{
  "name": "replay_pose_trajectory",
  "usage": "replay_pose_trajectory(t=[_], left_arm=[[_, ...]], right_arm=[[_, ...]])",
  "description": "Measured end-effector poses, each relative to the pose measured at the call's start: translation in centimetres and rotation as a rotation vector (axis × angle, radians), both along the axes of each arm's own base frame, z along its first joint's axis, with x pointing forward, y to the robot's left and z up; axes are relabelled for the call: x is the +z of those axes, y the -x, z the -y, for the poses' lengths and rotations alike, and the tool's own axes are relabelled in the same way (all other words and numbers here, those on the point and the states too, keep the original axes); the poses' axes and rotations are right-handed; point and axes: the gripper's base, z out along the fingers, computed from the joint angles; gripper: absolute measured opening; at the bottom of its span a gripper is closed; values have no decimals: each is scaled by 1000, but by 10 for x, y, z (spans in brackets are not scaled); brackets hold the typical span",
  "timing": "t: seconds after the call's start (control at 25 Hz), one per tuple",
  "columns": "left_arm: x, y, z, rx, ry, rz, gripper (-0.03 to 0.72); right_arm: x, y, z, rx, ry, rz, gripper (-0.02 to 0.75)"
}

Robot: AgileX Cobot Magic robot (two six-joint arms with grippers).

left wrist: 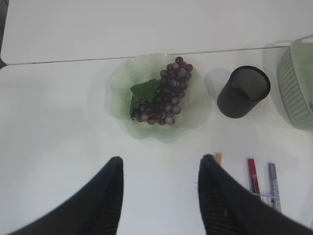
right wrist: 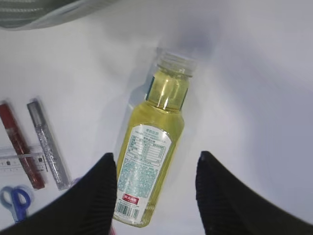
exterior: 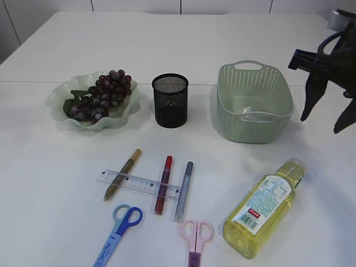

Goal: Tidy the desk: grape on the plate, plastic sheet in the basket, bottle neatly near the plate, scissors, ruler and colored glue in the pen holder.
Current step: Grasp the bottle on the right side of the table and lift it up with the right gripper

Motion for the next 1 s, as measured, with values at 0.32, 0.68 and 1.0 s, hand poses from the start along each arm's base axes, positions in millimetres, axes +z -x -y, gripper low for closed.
replay_pose_trajectory(t=[0.32,0.68,1.0], left_arm=[[0,0,0,0,0,0,363],[0,0,0,-2,-2,0,362],[0,0,0,-2,-2,0,362]], right_arm=[[-18,-9,-2,-83,3,-61,418],[-45,-21,-3,-78,26,-127,417],[-52,-26,-4,-82,31,-141,418]])
